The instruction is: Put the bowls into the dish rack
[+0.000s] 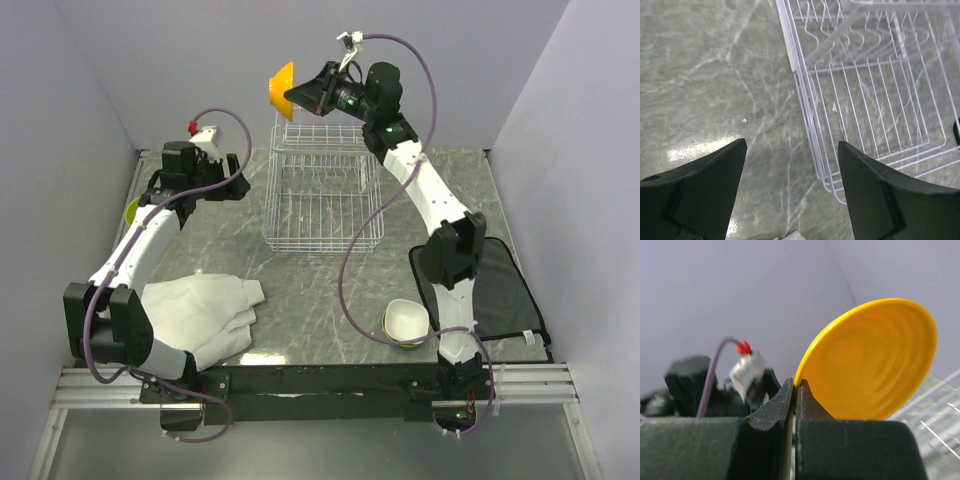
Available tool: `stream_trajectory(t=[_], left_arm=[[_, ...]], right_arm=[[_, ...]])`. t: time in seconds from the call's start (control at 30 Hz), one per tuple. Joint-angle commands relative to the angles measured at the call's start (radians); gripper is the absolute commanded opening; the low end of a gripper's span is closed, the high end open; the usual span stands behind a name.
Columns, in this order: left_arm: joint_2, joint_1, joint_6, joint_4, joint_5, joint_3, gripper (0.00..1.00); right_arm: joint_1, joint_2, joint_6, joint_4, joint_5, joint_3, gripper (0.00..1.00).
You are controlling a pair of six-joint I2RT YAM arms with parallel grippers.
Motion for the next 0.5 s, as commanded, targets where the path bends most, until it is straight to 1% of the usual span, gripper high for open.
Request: stream_trajectory(t=[0.0, 0.1, 0.2, 0.47], left_arm=[[0.006, -0.021, 0.08, -0.044, -0.033, 0.071, 0.8], [0.004, -0.021, 0.1, -0.066, -0.056, 0.074, 0.8], [0.001, -0.021, 0.121, -0.083, -0.067, 0.077, 0.8], [0.009, -0.021, 0.118, -0.04, -0.073, 0.042, 0.8]], right_arm=[[-0.019, 0.109, 0.305, 0.325, -0.027, 0.12, 0.0], [-0.019, 0.157, 0.317, 0.339, 0.038, 0.156, 0.0], [-0.021, 0.188, 0.317, 0.322, 0.066, 0.18, 0.0], [-0.03, 0.206, 0.225, 0.232, 0.097, 0.189, 0.0]])
